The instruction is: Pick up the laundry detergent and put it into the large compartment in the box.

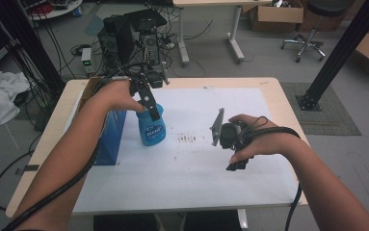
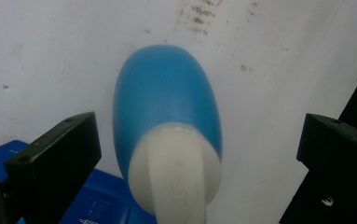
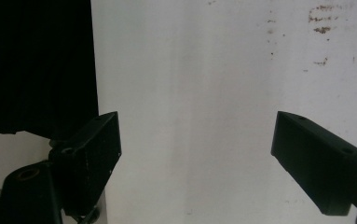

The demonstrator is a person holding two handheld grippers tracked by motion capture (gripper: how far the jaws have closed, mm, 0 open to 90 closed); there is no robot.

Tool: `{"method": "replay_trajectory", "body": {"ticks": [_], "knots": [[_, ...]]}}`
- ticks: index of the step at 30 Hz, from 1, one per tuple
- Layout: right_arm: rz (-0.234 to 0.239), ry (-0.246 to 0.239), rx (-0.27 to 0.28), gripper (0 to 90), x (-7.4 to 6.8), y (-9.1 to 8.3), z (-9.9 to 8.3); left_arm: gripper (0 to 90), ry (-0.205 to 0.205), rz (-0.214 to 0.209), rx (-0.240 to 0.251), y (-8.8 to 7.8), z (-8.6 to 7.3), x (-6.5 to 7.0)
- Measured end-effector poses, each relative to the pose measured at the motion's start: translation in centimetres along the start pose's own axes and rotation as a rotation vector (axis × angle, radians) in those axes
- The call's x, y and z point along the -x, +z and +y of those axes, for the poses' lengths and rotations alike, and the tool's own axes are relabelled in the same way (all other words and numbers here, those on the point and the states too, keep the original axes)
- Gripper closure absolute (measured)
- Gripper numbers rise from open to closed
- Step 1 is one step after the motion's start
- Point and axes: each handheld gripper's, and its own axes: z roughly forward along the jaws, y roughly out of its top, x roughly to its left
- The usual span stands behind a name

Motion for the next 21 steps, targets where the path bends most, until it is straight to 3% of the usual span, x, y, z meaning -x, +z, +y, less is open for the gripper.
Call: {"method": "replay_trajectory", "body": {"ticks": [7,21], "knots": [[0.006,0.0,-0.002,16.1,0.0,0.3,0.2,0.1,-0.016,-0.005,0.002,0.8,-0.5,-0.4],[0.012,0.002,-0.006,16.1,0.1,0.6,0.3,0.1,-0.011,-0.005,-0.035,2.5,0.0,-0.6]]}}
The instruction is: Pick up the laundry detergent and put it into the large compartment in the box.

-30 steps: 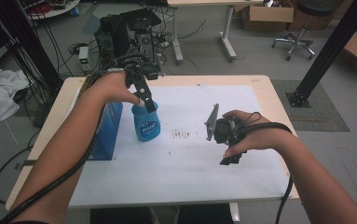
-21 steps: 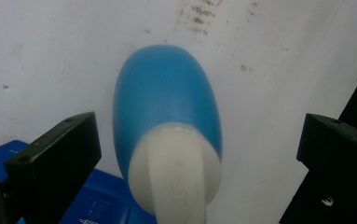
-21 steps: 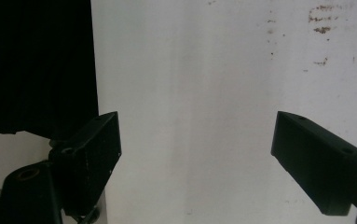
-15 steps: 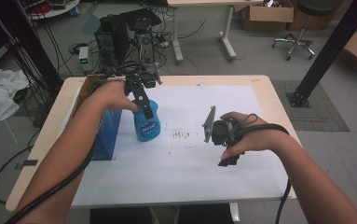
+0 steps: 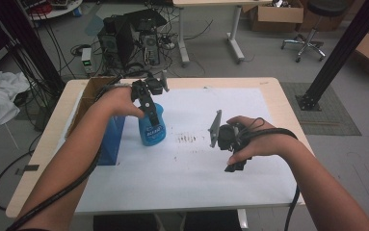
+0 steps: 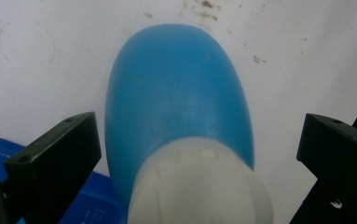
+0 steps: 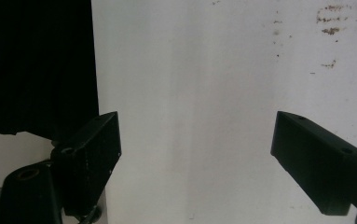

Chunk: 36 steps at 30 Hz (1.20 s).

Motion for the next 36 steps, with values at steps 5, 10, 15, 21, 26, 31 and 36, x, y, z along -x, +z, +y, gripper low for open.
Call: {"method": "replay_trajectory", "body": {"ticks": [5,10,15,21,26,31,36], "knots": [[0.0,0.002,-0.001,16.1,0.11,0.05,0.03,0.1,0.003,0.004,-0.007,0.44,0.2,-0.02],[0.001,0.001,-0.001,16.0,0.25,0.14,0.1,0.1,0.003,0.007,-0.019,0.67,0.3,-0.17],[0.006,0.003,-0.001,16.1,0.36,0.3,0.15,0.3,-0.002,0.018,-0.02,0.84,0.35,-0.23],[0.006,0.003,-0.003,16.1,0.4,0.36,0.18,1.2,-0.002,0.029,-0.028,0.94,0.43,-0.14],[0.005,0.004,-0.001,16.1,0.38,0.33,0.16,4.3,-0.006,0.045,-0.037,0.87,0.47,-0.07],[0.005,0.003,-0.001,16.1,0.37,0.35,0.16,14.8,0.0,0.048,-0.025,0.61,0.56,0.09],[0.004,0.001,0.0,16.1,0.37,0.39,0.22,16.9,-0.005,0.043,-0.025,0.73,0.65,0.22]]}}
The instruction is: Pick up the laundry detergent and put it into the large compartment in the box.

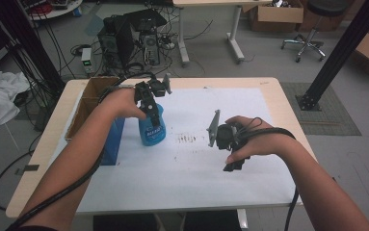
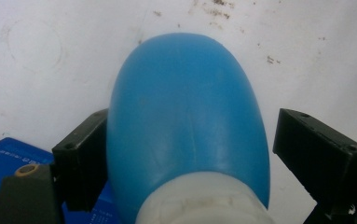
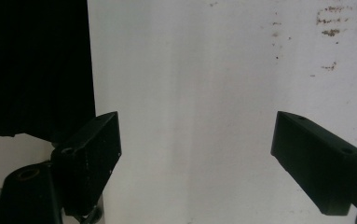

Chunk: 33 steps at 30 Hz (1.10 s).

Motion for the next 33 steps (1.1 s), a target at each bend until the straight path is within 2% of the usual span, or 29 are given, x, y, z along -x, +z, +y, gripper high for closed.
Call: {"method": "replay_trajectory", "body": {"ticks": [9,12,18,27,33], "knots": [[0.0,0.001,-0.002,16.1,0.07,0.02,-0.06,25.1,-0.003,0.01,-0.004,-0.18,-0.02,0.02],[0.0,0.003,0.001,16.2,0.06,0.03,-0.07,26.0,-0.012,0.006,-0.008,-0.11,-0.02,-0.06],[-0.003,0.004,0.002,16.0,0.05,0.01,-0.09,31.0,-0.025,0.023,-0.009,-0.08,-0.05,-0.03],[0.002,0.004,0.0,16.0,0.15,0.12,0.07,32.5,-0.04,0.019,-0.014,-0.09,-0.14,-0.15],[0.0,0.004,0.001,16.1,0.13,0.19,0.11,33.4,-0.043,0.031,-0.02,-0.22,0.06,-0.07]]}}
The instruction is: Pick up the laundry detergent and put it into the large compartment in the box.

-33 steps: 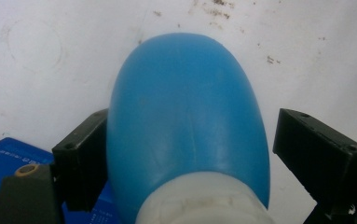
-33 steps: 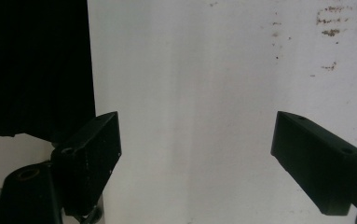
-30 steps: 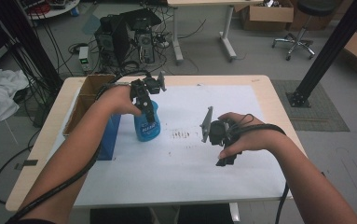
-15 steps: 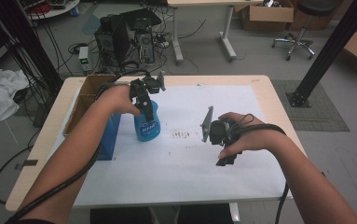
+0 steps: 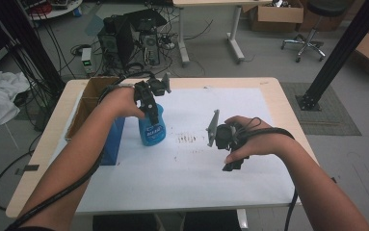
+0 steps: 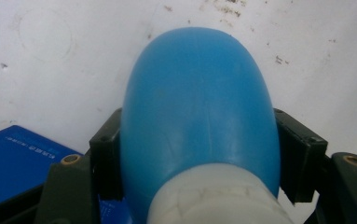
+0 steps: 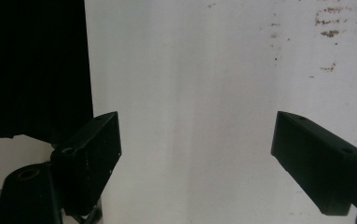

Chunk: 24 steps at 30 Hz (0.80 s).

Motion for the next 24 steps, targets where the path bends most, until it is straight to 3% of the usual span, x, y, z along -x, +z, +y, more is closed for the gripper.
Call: {"method": "replay_trajectory", "body": {"ticks": [24], "knots": [[0.002,0.006,-0.002,16.0,0.07,0.3,0.0,38.0,-0.023,0.054,0.002,0.17,0.15,0.37]]}}
